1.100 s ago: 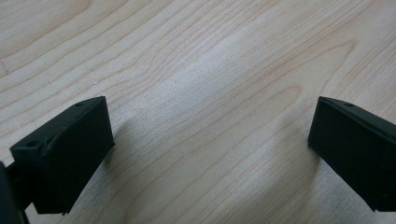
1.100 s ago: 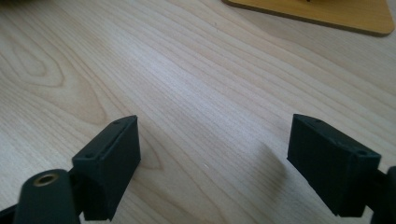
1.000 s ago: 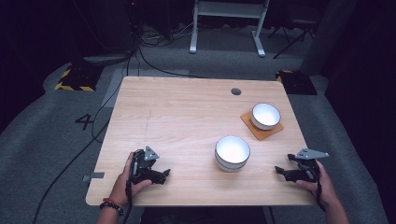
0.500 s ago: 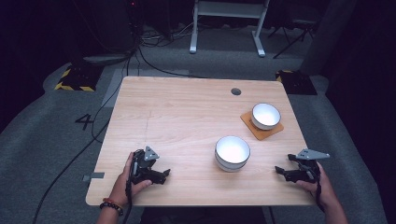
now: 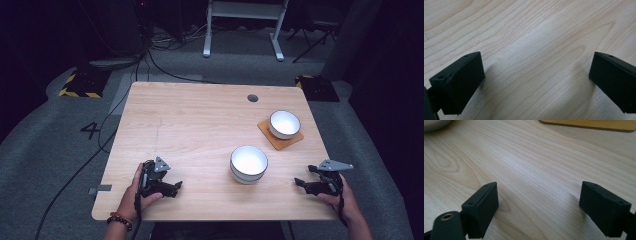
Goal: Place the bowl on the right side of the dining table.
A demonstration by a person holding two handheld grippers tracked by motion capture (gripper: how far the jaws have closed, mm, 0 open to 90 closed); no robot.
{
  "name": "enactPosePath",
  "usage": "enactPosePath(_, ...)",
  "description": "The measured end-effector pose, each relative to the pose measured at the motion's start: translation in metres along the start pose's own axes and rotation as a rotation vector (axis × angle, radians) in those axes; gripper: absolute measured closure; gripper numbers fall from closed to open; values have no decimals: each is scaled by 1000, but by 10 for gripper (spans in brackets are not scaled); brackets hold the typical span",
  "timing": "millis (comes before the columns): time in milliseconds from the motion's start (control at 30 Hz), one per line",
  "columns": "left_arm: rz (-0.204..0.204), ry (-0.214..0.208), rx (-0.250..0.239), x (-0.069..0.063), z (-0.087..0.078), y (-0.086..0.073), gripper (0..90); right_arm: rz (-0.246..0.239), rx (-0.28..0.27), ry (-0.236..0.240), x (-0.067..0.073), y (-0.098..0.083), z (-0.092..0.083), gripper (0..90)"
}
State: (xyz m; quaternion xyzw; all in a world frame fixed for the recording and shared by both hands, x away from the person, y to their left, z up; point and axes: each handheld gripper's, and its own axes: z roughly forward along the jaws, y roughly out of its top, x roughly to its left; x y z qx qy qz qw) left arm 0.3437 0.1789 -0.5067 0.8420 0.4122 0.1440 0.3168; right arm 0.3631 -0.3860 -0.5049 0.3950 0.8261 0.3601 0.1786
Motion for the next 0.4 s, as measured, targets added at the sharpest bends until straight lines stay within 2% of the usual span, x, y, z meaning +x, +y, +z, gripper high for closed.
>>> enactPosePath(400,9,3,-1,1,0,0,1,-1,0,0,0,0,0,158)
